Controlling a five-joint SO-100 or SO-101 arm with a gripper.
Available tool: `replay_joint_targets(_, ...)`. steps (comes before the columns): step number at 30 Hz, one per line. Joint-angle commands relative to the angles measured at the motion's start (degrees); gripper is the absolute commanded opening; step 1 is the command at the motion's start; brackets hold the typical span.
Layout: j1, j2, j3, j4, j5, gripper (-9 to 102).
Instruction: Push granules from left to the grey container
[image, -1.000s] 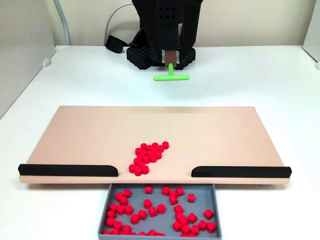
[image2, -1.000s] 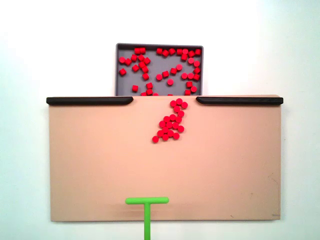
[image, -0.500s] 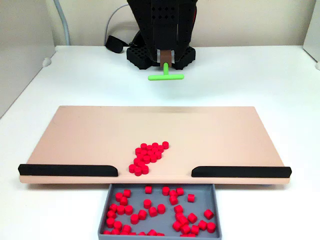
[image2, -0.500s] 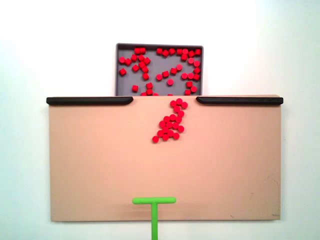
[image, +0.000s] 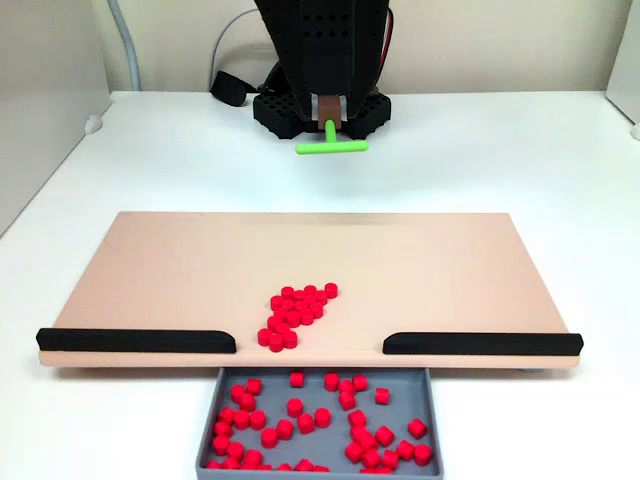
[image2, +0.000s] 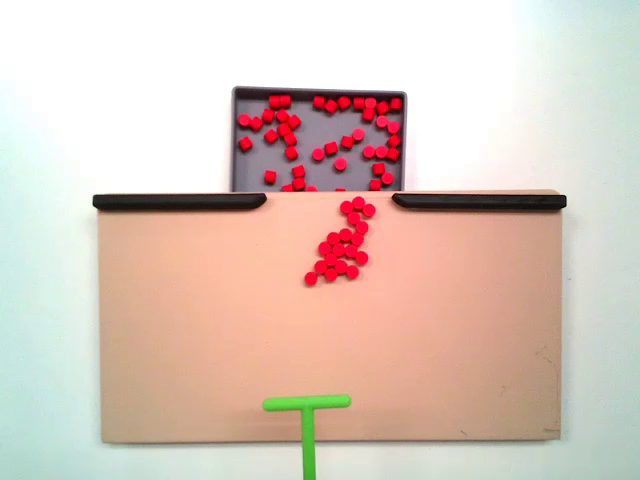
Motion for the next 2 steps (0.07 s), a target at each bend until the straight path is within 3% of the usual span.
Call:
replay_joint_targets(1,-0.44,2.37,-1.23,-0.44,0.18,0)
replay_joint_targets(2,-0.18,2.37,-1.23,-0.44,0.26,0)
